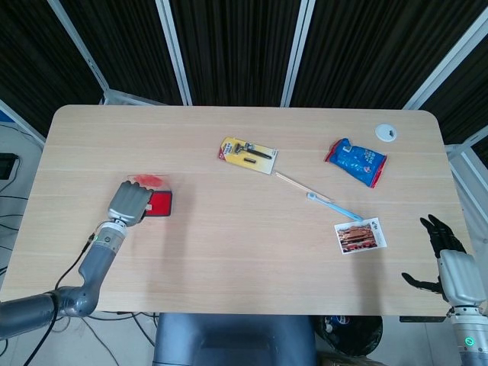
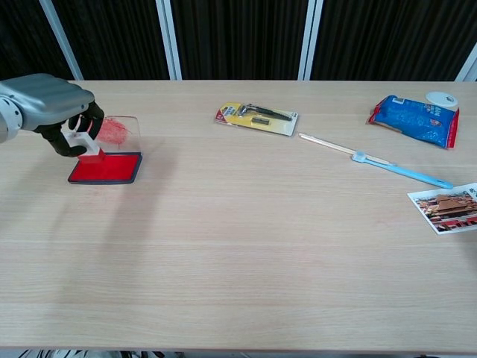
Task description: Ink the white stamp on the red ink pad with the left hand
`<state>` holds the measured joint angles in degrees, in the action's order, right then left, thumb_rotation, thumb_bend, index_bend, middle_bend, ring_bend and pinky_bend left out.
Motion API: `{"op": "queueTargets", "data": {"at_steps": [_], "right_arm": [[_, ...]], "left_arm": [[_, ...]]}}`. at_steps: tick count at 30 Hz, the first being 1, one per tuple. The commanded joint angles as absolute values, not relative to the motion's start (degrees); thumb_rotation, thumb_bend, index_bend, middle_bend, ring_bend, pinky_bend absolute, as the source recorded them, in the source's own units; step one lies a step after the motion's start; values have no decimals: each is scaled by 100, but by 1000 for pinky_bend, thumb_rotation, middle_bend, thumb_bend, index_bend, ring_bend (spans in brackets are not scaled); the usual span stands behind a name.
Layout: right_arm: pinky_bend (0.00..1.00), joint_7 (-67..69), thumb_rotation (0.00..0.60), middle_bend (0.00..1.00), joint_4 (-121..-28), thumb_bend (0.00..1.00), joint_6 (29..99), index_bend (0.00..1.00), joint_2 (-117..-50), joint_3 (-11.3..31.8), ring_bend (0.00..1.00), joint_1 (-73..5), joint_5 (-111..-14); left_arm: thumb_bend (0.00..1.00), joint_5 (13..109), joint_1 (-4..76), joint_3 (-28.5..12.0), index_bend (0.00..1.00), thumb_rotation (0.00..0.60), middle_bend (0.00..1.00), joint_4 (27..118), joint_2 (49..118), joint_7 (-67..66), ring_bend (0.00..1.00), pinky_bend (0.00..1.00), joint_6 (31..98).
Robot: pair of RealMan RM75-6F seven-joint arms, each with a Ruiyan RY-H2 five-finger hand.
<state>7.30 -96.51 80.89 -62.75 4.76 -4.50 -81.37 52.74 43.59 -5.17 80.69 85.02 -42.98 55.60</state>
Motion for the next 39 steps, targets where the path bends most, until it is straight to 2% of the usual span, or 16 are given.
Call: {"op": "queueTargets", "data": {"at_steps": [1, 13, 39], "right_arm": [[177, 743, 600, 0, -9659, 98, 8086, 0, -6271, 478, 0, -449, -8130], [177, 757, 600, 0, -9695, 97, 8079, 0, -6258, 469, 0, -447, -8137], [177, 763, 600, 0, -9721, 98, 8067, 0, -6238, 466, 0, -446, -8127]], "left_arm": [[550, 5285, 4283, -355, 683, 600, 677, 8308, 8334, -4427, 411, 459, 5603], [517, 5245, 4141, -12, 675, 600, 674, 8414, 8481, -4651, 410, 458, 5675], [426, 4954, 4198, 6, 619, 600, 624, 8208, 8875, -4976, 376, 431, 5698]]}}
